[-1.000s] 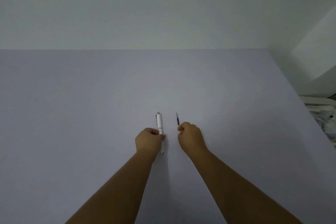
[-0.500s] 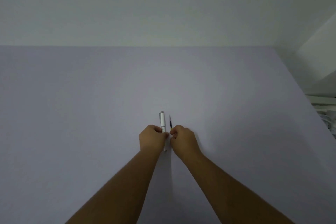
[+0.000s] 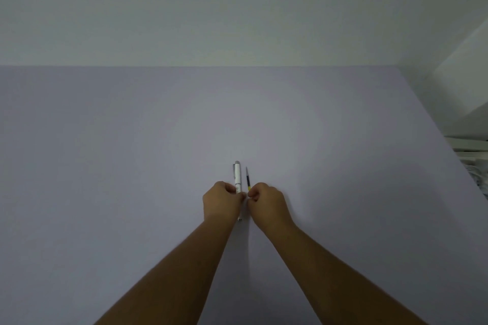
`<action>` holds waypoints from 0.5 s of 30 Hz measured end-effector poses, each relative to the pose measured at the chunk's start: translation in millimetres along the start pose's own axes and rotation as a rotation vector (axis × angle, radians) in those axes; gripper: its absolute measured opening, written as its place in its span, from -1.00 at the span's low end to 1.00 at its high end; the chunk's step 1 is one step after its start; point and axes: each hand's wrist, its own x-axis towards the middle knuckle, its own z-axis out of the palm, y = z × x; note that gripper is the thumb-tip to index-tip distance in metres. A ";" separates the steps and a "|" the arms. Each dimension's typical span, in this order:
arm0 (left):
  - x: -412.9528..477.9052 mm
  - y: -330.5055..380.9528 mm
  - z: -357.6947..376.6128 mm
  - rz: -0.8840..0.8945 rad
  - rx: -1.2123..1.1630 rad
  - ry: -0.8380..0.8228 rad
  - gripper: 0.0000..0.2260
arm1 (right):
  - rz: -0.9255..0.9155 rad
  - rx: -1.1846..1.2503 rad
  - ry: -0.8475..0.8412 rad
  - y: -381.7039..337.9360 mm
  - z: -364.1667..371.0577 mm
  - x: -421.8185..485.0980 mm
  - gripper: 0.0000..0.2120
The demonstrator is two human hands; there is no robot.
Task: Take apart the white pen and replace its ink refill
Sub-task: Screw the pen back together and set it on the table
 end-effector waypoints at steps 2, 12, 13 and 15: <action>-0.2 -0.2 -0.7 0.000 -0.001 0.003 -0.81 | -0.005 -0.004 0.005 0.1 0.9 0.3 -0.87; 1.9 -1.9 -2.7 0.015 0.022 0.016 -0.81 | 0.003 -0.009 0.015 -0.9 1.6 -1.3 -0.85; 2.1 -2.1 -2.8 0.016 0.026 0.015 -0.81 | 0.004 -0.005 0.016 -1.1 1.6 -1.4 -0.85; 2.2 -2.2 -2.9 0.016 0.031 0.013 -0.81 | 0.010 0.000 0.021 -1.4 1.5 -1.3 -0.85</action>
